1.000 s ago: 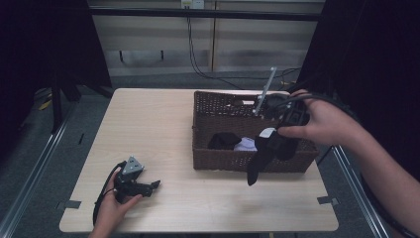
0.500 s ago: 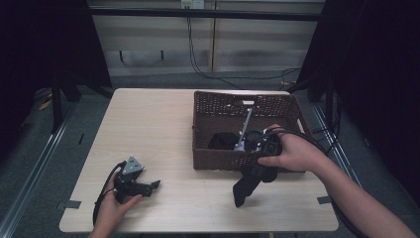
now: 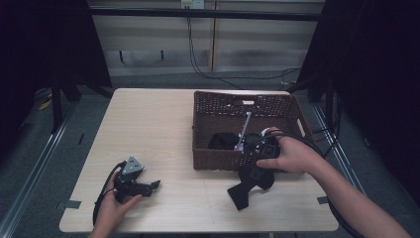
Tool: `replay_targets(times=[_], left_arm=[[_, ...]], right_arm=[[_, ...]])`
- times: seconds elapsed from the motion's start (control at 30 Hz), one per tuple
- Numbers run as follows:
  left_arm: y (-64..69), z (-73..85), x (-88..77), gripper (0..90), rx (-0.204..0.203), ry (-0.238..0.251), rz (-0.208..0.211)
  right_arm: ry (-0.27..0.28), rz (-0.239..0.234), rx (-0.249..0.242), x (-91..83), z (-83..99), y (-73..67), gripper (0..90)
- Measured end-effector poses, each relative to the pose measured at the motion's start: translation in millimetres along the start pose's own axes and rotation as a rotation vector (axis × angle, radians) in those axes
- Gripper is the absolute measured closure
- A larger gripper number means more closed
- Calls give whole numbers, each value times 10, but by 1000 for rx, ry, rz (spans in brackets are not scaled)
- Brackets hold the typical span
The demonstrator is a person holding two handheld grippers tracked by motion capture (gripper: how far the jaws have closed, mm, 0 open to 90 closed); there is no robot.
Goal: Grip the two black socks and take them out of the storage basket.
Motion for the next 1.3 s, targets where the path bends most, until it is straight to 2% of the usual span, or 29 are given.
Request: replay_targets(times=[0.1,0.17,0.23,0.27,0.4,0.63,0.7,0.77,0.93,1.03,1.13,1.17,1.23,1.3], left_arm=[[-6,0,-4,156,8,-4,-1],[-5,-1,-3,156,8,-3,-1],[-5,0,-4,156,7,-4,-1],[-5,0,-4,156,7,-4,-1],[-5,0,-4,156,6,-4,-1],[-4,1,-6,156,6,-8,1],[-4,1,-6,156,7,-8,1],[-3,1,-6,156,8,-8,2],[-2,1,-5,156,7,-8,1],[-2,1,-6,155,7,-9,2],[-1,1,-5,155,6,-8,1],[-1,1,-5,156,6,-8,1],[-1,1,-6,156,9,-8,2],[-1,0,-3,156,9,-5,1]], right_arm=[[7,13,-1,-55,-6,29,620],[2,16,15,-84,-8,40,615],[6,25,3,-98,-15,69,610],[12,25,19,-132,-33,104,604],[28,43,30,-172,-79,205,595],[46,101,93,-201,-246,578,575],[51,103,101,-186,-270,625,572],[54,123,126,-105,-334,784,560],[54,146,152,140,-460,989,528],[71,136,183,303,-551,1073,515],[59,133,195,477,-624,1140,498],[59,133,195,477,-624,1140,498],[51,128,201,639,-693,1193,489],[50,121,216,730,-741,1212,466]])
Point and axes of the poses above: each handheld gripper's, and its own axes: x roughly forward along the jaws, z roughly out of its underside, y roughly to its right, the point moved 7 cm from there along x, roughly forward along the jaws, and after that the axes turned 12 degrees about z, right-handed, at the moved point
